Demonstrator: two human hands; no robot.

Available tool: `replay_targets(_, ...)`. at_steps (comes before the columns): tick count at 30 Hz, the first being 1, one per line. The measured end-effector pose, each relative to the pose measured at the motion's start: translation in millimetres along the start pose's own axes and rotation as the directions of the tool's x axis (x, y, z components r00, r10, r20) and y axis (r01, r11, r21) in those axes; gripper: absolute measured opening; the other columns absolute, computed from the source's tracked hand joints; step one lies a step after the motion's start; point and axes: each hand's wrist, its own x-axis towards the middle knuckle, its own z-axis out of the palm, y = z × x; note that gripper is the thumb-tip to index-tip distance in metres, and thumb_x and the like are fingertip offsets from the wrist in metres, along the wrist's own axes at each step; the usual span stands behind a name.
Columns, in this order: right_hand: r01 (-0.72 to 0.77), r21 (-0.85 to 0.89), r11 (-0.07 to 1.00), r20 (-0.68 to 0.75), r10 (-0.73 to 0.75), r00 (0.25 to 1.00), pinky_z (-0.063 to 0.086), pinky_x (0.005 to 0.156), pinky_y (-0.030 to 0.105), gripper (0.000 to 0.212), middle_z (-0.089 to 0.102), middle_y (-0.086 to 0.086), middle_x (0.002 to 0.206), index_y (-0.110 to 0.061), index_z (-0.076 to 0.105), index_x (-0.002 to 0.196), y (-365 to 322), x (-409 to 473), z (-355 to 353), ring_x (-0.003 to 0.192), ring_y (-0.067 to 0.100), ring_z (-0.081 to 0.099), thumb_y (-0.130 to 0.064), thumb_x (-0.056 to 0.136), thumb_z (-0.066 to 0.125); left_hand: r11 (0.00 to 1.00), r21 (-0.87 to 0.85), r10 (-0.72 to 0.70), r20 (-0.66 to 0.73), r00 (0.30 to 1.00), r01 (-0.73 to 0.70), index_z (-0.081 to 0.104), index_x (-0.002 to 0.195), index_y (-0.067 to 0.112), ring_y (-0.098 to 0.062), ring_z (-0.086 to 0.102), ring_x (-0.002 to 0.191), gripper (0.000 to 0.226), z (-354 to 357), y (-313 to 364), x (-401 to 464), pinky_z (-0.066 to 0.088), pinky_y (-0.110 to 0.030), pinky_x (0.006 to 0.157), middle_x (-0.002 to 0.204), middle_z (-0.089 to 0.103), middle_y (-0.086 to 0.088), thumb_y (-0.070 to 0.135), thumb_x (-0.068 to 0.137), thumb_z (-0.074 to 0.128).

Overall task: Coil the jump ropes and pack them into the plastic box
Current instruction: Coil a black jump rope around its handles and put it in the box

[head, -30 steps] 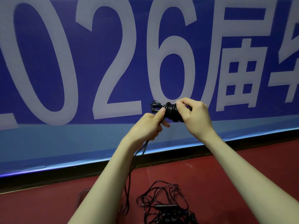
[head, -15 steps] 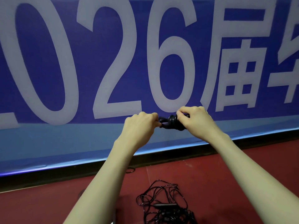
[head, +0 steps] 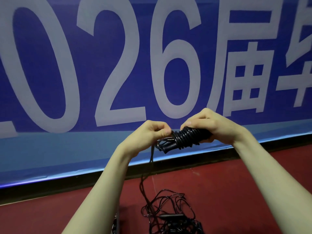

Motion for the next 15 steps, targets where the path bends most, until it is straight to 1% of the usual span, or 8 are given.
replay_targets(2,0.048,0.08,0.996,-0.027,-0.046,0.999,0.019,0.042,0.026,0.044,0.054,0.016,0.059,0.011,0.064,0.085,-1,2,0,0.048,0.022,0.037,-0.033,0.085,0.054,0.973,-0.229,-0.01,0.012,1.0,0.013,0.056,0.072,0.011,-0.012,0.048,0.065,0.028,4,0,0,0.039,-0.02,0.064,0.071,0.056,-0.004,0.023,0.097,0.054)
replay_targets(3,0.069,0.11,0.991,-0.046,-0.064,0.997,0.019,0.042,0.024,0.048,0.053,0.018,0.06,0.013,0.062,0.086,-1,4,0,0.047,0.023,0.036,-0.035,0.085,0.055,0.938,-0.345,-0.028,0.014,0.999,0.031,0.052,0.069,0.012,-0.011,0.043,0.06,0.03,7,1,1,0.036,-0.02,0.059,0.067,0.051,-0.004,0.026,0.095,0.055)
replay_targets(5,0.083,0.167,0.982,-0.11,-0.066,0.992,0.021,0.04,0.019,0.054,0.051,0.016,0.058,0.02,0.055,0.087,-1,7,0,0.043,0.019,0.037,-0.034,0.086,0.054,0.838,-0.54,-0.073,0.037,0.997,0.081,0.044,0.069,0.016,-0.007,0.029,0.051,0.031,15,2,5,0.026,-0.017,0.049,0.058,0.037,0.004,0.031,0.095,0.054)
replay_targets(7,0.085,0.224,0.971,-0.198,-0.04,0.979,0.023,0.039,0.017,0.047,0.052,0.009,0.055,0.015,0.055,0.08,-1,9,1,0.04,0.012,0.038,-0.031,0.086,0.051,0.75,-0.653,-0.119,0.028,0.993,0.108,0.038,0.071,0.021,-0.006,0.018,0.05,0.031,22,3,10,0.018,-0.017,0.045,0.057,0.025,0.008,0.026,0.101,0.045)
replay_targets(10,0.083,0.319,0.944,-0.346,0.034,0.938,0.024,0.039,0.017,0.034,0.054,0.01,0.057,-0.002,0.058,0.069,2,13,3,0.039,0.011,0.04,-0.028,0.092,0.054,0.713,-0.692,-0.2,-0.052,0.978,0.109,0.039,0.077,0.022,-0.005,0.016,0.048,0.026,31,5,16,0.016,-0.016,0.041,0.058,0.021,0.008,0.013,0.101,0.036)
replay_targets(12,0.082,0.39,0.917,-0.438,0.107,0.893,0.023,0.039,0.017,0.033,0.055,0.012,0.058,-0.006,0.057,0.068,5,16,3,0.038,0.012,0.039,-0.022,0.096,0.053,0.718,-0.69,-0.202,-0.08,0.976,0.092,0.045,0.086,0.02,-0.005,0.019,0.046,0.021,36,8,18,0.017,-0.014,0.04,0.057,0.026,0.008,0.019,0.105,0.035)
replay_targets(13,0.088,0.417,0.905,-0.481,0.138,0.866,0.022,0.04,0.017,0.032,0.055,0.013,0.058,-0.007,0.056,0.068,7,18,3,0.038,0.013,0.039,-0.021,0.096,0.052,0.739,-0.668,-0.195,-0.086,0.977,0.089,0.048,0.091,0.019,-0.005,0.02,0.047,0.02,37,11,19,0.018,-0.014,0.04,0.057,0.03,0.008,0.024,0.106,0.035)
replay_targets(15,0.11,0.44,0.891,-0.557,0.174,0.812,0.022,0.04,0.017,0.03,0.053,0.013,0.057,-0.008,0.056,0.067,8,22,5,0.039,0.014,0.039,-0.019,0.095,0.054,0.817,-0.568,-0.196,-0.11,0.974,0.1,0.053,0.094,0.018,-0.005,0.023,0.046,0.023,37,13,19,0.02,-0.015,0.041,0.06,0.036,0.006,0.027,0.106,0.035)
